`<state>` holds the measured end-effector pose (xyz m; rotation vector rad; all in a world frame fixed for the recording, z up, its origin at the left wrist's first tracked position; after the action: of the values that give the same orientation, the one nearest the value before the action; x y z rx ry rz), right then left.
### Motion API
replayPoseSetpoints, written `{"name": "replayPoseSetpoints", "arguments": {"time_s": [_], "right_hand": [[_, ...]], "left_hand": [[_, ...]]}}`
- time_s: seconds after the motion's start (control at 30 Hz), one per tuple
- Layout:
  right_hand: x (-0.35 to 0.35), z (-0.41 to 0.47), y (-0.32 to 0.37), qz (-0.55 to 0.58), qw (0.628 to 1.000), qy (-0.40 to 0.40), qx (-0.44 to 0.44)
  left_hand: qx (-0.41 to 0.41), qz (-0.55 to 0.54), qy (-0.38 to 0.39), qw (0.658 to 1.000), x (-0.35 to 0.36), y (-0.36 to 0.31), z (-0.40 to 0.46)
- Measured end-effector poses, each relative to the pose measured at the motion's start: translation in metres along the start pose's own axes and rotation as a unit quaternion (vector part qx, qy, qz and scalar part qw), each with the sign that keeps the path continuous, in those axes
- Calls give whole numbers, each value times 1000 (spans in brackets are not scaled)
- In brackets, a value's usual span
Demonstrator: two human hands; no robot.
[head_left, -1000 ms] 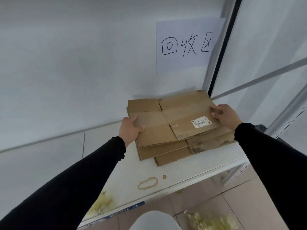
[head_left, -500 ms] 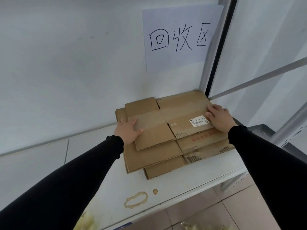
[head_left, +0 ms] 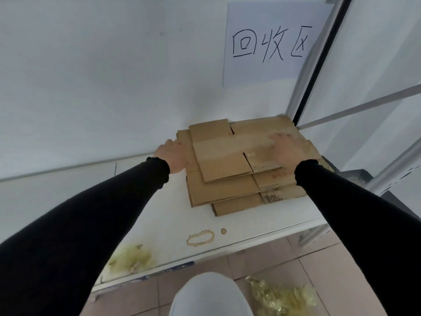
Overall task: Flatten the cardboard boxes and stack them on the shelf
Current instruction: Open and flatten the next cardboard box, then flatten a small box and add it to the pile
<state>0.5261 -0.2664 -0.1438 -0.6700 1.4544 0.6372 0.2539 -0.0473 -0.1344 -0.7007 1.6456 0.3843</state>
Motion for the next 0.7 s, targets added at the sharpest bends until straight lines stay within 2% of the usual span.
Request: {"name": "replayPoseSetpoints", "arguments": {"time_s": [0.1,0.3,0.43,0.7], "right_hand": [[-26,-21,75,64,995,-9,-73],[-73,-74,237,110,969,-11,-220],[-81,-94,352,80,951,-40,-294],[-76,-152,578,159,900,-18,-404]], "left_hand": [[-2,-36,-35,999,-15,45,-41],[-44,-83,-87,992,-32,156,-143],[-82,-101,-120,984,-35,241,-219],[-200,-125,-196,952,-23,408,-360]]}}
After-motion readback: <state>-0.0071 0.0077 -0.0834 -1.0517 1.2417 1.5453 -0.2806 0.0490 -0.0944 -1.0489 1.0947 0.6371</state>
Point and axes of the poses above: each hand's wrist, its own z-axis towards the middle knuckle, its own x-axis out of the palm, y = z × x, the point moved 2 cm from there along z, towards the middle knuckle, and after that the axes turned 6 degrees about -z, right-handed, at the moved point
